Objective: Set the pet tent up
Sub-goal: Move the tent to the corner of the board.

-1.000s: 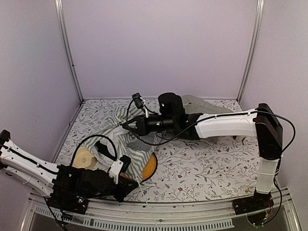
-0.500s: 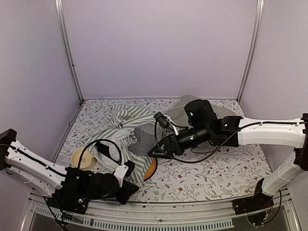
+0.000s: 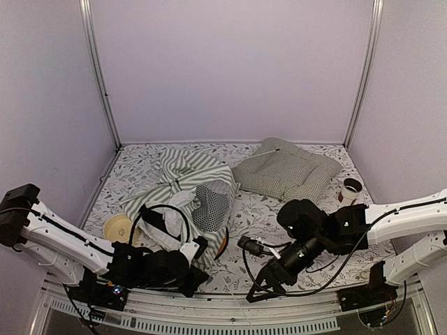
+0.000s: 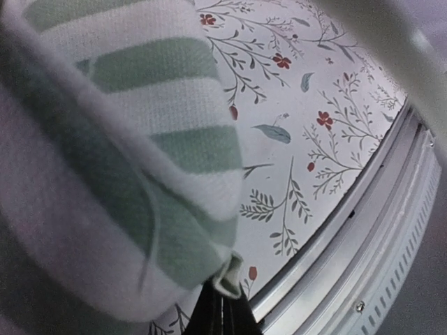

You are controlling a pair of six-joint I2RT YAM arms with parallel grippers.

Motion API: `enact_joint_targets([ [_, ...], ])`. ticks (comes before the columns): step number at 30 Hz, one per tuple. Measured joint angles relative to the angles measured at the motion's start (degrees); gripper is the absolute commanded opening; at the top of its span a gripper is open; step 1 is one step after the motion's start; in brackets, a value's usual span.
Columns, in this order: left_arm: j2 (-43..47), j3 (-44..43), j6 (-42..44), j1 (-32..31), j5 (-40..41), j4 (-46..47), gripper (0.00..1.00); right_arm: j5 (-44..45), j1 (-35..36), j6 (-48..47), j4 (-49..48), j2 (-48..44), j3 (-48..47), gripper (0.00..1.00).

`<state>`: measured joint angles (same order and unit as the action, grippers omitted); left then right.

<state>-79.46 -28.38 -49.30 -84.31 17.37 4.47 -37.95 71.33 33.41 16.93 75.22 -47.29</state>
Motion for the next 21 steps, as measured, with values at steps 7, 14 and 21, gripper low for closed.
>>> enact_joint_targets([
  [7,-1.57,-1.53,-0.44,0.17,-1.53,-0.81,0.00,0.44,4.96,7.78,-0.50,-5.05,6.71,0.82],
  [14,-1.55,-1.84,-1.38,0.28,-1.95,-1.51,0.00,1.57,13.84,14.14,-2.47,-6.01,8.31,0.79],
  [21,-1.11,-2.08,-1.51,0.46,-1.95,-2.78,0.00,2.51,16.55,18.16,-5.20,-3.65,9.64,0.72],
])
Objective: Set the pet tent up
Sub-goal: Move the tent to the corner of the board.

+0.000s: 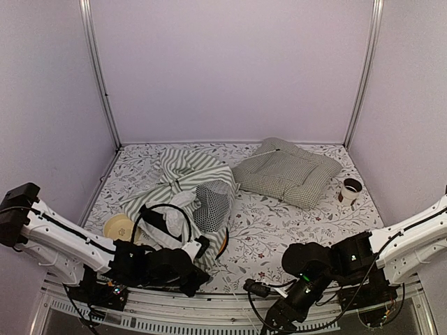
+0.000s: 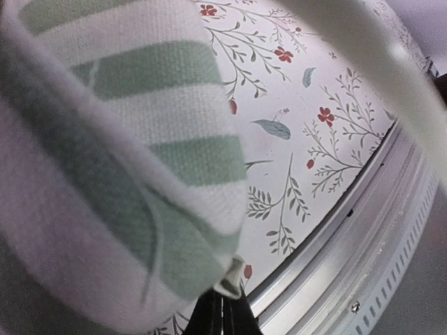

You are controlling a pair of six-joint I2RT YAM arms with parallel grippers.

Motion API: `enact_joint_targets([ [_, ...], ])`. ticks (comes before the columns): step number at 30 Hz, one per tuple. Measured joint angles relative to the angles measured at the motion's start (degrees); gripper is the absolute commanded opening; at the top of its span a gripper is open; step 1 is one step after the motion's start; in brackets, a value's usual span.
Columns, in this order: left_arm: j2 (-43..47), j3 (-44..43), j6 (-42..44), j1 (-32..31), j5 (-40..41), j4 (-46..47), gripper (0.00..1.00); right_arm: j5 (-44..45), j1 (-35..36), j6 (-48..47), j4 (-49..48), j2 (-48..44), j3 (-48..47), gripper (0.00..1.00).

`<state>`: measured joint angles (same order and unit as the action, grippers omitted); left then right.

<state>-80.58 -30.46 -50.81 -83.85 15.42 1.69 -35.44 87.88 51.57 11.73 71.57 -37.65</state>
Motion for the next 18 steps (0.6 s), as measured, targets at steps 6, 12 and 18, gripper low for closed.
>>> enact_joint_targets([
  [6,0.11,-0.98,0.22,0.35,-0.02,-0.70,0.00,-0.04,0.39,0.98,-2.10,4.15,0.00,0.54],
  [12,0.87,-1.01,0.44,0.74,-0.66,-1.22,0.00,-0.24,0.63,1.01,-3.43,5.75,0.00,0.01],
  [18,1.11,-3.48,2.56,1.01,-0.31,-4.42,0.00,1.01,0.59,1.07,-3.82,7.56,-1.53,0.00],
])
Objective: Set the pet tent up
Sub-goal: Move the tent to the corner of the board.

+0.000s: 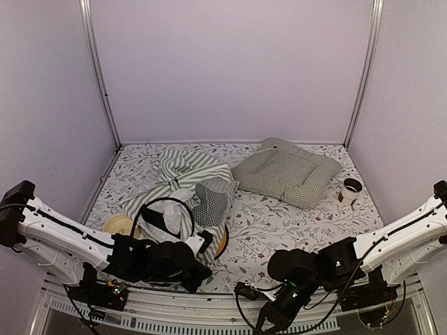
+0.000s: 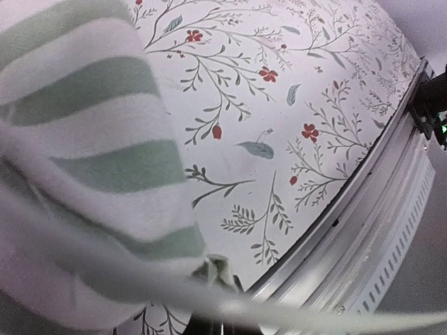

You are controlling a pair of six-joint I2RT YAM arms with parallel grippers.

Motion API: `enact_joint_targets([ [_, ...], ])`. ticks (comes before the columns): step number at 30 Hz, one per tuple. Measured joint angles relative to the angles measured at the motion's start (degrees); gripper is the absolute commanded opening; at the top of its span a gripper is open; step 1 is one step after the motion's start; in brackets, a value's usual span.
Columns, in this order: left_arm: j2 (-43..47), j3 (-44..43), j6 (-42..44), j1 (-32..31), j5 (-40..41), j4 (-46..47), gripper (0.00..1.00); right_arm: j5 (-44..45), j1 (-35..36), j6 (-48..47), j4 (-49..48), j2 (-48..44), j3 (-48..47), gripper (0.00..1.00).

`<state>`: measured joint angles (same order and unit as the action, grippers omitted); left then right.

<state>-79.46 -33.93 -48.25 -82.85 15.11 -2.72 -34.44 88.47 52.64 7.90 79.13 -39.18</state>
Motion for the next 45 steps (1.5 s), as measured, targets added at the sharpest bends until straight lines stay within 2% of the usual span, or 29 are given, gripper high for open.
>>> enact_joint_targets([
  [4,0.17,-3.87,2.43,0.37,1.70,-3.04,0.00,1.40,-1.81,-1.14,-0.13,2.19,-2.71,0.00],
  [10,2.75,-5.90,6.19,3.21,3.37,-5.55,0.00,3.15,-10.43,-5.40,0.28,3.23,-7.56,0.00],
  [20,3.26,-6.29,16.24,17.66,2.27,-6.60,0.00,2.51,-21.90,-13.64,-1.09,16.85,-18.43,0.00],
  [27,0.02,-6.71,21.70,26.16,-2.82,-5.35,0.00,-0.42,-25.92,-16.74,-1.03,25.73,-23.93,0.00],
  [31,-1.86,-6.34,21.59,26.99,-5.79,-3.50,0.00,-0.87,-26.14,-18.51,0.20,28.00,-25.68,0.00],
  [39,-4.81,-5.11,16.15,27.02,-8.31,1.11,0.00,0.48,-26.14,-22.12,6.69,29.70,-28.02,0.01],
  [43,-6.58,-5.11,13.49,27.02,-8.26,2.08,0.00,1.14,-26.29,-23.61,9.05,29.77,-28.11,0.15],
  [45,-7.26,-5.11,12.28,27.02,-8.24,2.16,0.00,1.55,-26.34,-24.55,9.66,29.77,-28.11,0.18],
])
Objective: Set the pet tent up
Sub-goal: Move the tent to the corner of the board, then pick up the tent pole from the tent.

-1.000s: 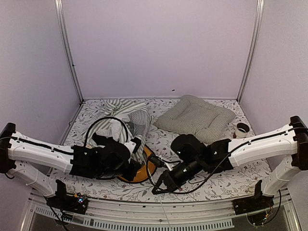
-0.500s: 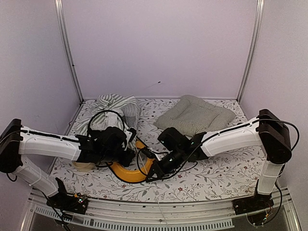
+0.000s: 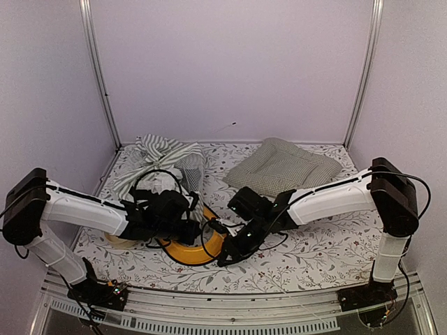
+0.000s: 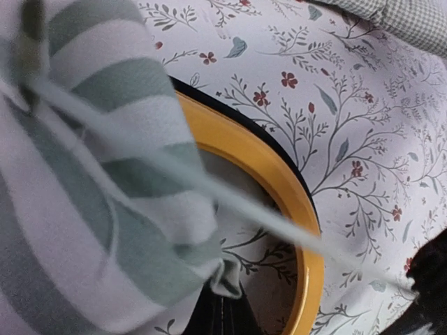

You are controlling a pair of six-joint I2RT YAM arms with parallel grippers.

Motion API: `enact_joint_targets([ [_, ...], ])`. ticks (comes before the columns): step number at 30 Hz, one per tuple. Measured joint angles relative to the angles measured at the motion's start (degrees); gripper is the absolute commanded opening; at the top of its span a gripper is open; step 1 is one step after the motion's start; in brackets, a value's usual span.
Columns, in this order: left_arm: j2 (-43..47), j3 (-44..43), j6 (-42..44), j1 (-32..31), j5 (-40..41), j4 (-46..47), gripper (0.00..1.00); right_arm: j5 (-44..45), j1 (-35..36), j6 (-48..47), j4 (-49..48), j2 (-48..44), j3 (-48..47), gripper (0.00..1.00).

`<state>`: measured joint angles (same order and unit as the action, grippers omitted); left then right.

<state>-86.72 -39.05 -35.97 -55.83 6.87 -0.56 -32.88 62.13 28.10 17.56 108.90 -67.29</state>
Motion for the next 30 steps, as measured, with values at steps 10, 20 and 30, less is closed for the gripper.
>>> enact_joint_targets([
  [10,-2.86,-1.20,-2.51,-0.02,-0.50,-0.52,0.00,2.71,-0.98,-2.73,1.44,-2.32,2.84,0.60],
  [20,-2.97,-1.38,-3.10,-0.02,-0.46,-0.66,0.00,3.56,-1.03,-3.91,4.92,-13.57,12.24,0.87],
  [30,-2.45,0.44,-3.30,-0.02,-0.44,1.01,0.00,2.82,-1.03,-5.46,11.67,-22.58,15.54,0.92],
])
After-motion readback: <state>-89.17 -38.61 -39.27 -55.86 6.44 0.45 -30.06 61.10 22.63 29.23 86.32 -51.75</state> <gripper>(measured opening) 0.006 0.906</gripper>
